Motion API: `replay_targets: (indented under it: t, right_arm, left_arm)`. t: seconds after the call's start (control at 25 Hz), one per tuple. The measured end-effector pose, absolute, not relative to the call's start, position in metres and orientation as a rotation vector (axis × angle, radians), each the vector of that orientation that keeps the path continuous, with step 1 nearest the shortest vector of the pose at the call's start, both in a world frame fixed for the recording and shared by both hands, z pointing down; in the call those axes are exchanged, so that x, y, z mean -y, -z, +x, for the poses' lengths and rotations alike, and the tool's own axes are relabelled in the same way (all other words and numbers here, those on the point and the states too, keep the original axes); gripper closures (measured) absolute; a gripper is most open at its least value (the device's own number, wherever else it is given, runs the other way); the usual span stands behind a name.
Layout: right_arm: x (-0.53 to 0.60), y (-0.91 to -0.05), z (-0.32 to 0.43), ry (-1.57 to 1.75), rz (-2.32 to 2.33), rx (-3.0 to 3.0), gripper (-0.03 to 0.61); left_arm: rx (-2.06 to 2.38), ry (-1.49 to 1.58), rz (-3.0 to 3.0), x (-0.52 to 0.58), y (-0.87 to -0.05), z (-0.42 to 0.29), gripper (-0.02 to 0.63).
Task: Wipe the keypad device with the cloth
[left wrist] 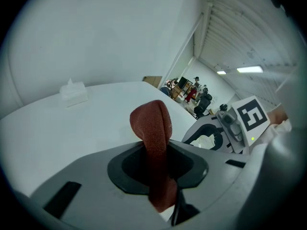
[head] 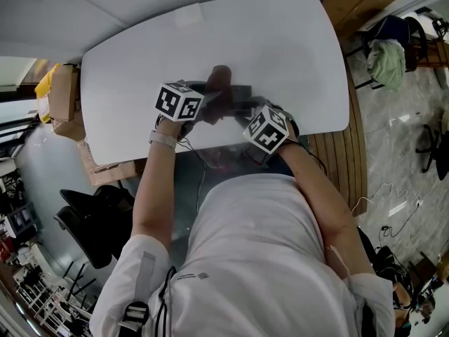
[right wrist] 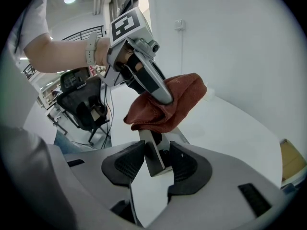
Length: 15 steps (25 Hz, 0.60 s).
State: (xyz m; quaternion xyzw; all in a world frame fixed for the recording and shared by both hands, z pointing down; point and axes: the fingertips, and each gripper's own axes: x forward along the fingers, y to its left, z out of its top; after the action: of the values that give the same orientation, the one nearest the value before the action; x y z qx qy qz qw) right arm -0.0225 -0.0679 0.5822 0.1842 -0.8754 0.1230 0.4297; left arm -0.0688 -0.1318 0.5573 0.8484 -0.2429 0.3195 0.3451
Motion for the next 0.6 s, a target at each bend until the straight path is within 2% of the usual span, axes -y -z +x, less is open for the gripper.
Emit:
replay_targets:
  t: [0.28, 0.6]
  right_arm:
    - [0.067, -0.584, -0.019, -0.278, 0.405, 2.197, 0.413]
    - [0.064, -0.583, -0.018, -0.27, 0.392, 2.205, 0.414]
  left_arm:
    - [0.596, -0.862, 2.182, 0.116, -0.578, -0.06, 0.518]
    - [0.597, -0.8, 2.192, 0.125, -0.558, -0.056, 0.518]
